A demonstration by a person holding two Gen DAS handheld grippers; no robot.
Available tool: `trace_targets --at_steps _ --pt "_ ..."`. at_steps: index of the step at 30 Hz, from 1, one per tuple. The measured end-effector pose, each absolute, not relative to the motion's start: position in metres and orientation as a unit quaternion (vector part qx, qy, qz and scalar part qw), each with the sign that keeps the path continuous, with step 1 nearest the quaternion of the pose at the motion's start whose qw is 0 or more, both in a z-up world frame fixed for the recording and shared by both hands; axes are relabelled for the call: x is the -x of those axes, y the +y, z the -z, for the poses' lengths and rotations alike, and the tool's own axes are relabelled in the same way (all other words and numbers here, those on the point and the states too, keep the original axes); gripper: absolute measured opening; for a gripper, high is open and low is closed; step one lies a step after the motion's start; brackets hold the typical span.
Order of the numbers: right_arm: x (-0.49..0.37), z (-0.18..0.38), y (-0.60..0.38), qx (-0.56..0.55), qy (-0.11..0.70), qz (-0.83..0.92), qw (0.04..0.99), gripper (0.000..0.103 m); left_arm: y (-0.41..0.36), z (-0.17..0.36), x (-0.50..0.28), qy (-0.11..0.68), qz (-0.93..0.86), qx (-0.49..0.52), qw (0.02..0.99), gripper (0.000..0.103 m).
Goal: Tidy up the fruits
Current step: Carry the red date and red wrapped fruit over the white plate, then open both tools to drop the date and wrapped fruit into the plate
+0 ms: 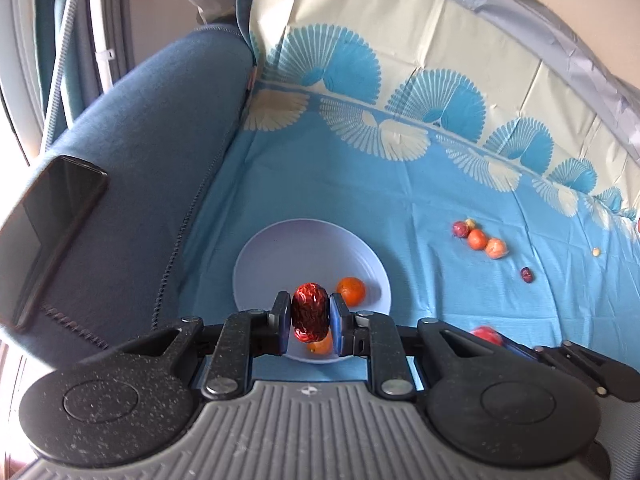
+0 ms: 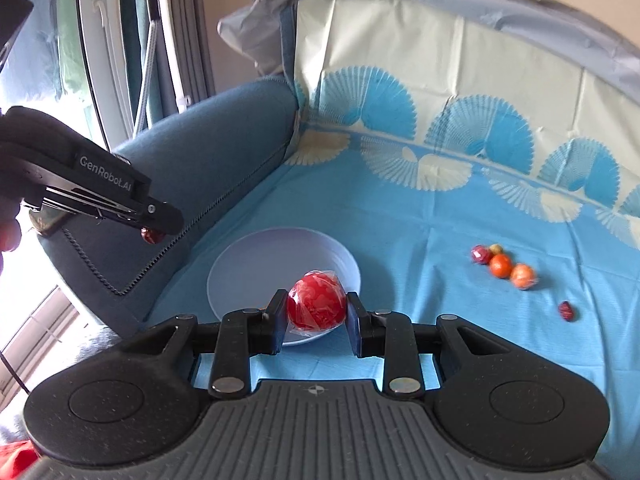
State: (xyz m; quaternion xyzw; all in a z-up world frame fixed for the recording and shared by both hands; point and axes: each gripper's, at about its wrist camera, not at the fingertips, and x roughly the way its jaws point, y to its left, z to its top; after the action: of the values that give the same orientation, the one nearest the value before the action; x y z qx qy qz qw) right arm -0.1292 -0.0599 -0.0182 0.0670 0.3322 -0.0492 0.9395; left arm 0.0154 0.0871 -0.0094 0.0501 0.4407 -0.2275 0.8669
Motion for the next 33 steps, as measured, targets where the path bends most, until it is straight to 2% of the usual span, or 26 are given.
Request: trace_targets --at_steps 17,18,19,20,21,23,27,33 --pt "0.011 0.116 -0.066 -0.064 0.438 0.025 0.896 0.032 0.039 0.123 -0.110 0.509 0.207 -0.111 0.828 0.023" --pt "0.009 0.119 -0.065 -0.064 0.441 0.024 0.895 0.033 0.038 0.125 -0.113 0.511 0.208 -0.114 0.826 0.035" --pt "0.006 0.120 -0.065 -0.064 0.439 0.023 0.896 0.037 0.037 0.125 -0.116 0.509 0.209 -0.118 0.827 0.066" --pt "0.005 0.119 -0.064 -0.061 0.436 0.023 0.898 0.057 0.036 0.121 -0.116 0.497 0.206 -0.123 0.834 0.094" --pt "0.005 0.115 -0.063 -0.055 0.428 0.029 0.902 0.074 0.036 0.116 -0.114 0.477 0.199 -0.127 0.847 0.101" --pt "0.010 0.105 -0.062 -0.034 0.403 0.044 0.914 0.085 0.040 0.100 -0.107 0.434 0.192 -0.131 0.870 0.103" --pt "0.035 0.080 -0.062 -0.030 0.389 0.048 0.920 0.097 0.059 0.079 -0.090 0.436 0.182 -0.138 0.870 0.103" --pt "0.101 0.049 -0.052 -0.072 0.404 0.039 0.911 0.102 0.103 0.059 -0.033 0.477 0.148 -0.111 0.859 0.103"
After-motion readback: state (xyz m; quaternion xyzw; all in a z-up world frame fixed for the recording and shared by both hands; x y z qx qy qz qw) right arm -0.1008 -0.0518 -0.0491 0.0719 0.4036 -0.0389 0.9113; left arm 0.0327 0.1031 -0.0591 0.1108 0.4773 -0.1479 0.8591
